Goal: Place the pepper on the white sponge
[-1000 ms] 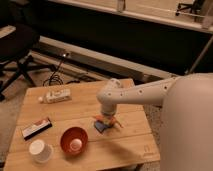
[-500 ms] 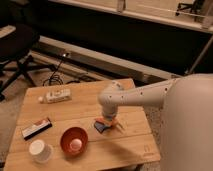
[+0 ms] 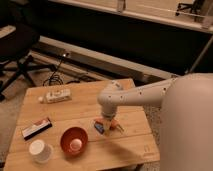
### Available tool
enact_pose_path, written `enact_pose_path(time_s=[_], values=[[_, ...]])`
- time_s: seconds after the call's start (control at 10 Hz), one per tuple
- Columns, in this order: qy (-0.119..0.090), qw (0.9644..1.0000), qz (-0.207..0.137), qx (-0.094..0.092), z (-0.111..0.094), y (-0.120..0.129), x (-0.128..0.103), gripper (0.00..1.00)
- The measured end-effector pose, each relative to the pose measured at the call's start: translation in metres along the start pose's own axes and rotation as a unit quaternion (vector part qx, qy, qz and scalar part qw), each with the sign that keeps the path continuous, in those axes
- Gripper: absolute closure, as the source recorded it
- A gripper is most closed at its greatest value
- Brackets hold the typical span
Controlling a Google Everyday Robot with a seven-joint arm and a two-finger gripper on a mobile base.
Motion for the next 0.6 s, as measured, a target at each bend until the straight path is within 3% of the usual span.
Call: enact_pose_path(time_s=[0.4, 0.5, 0.6], values=[[-0.002, 1.0000, 0.006, 0.006, -0.004, -0.006, -0.003, 0.20], [-0.015, 0.9997, 0.014, 0.009, -0.011, -0.011, -0.006, 0.20], [-0.015, 0.9997, 0.015, 0.008, -0.010, -0.011, -0.005, 0.20]])
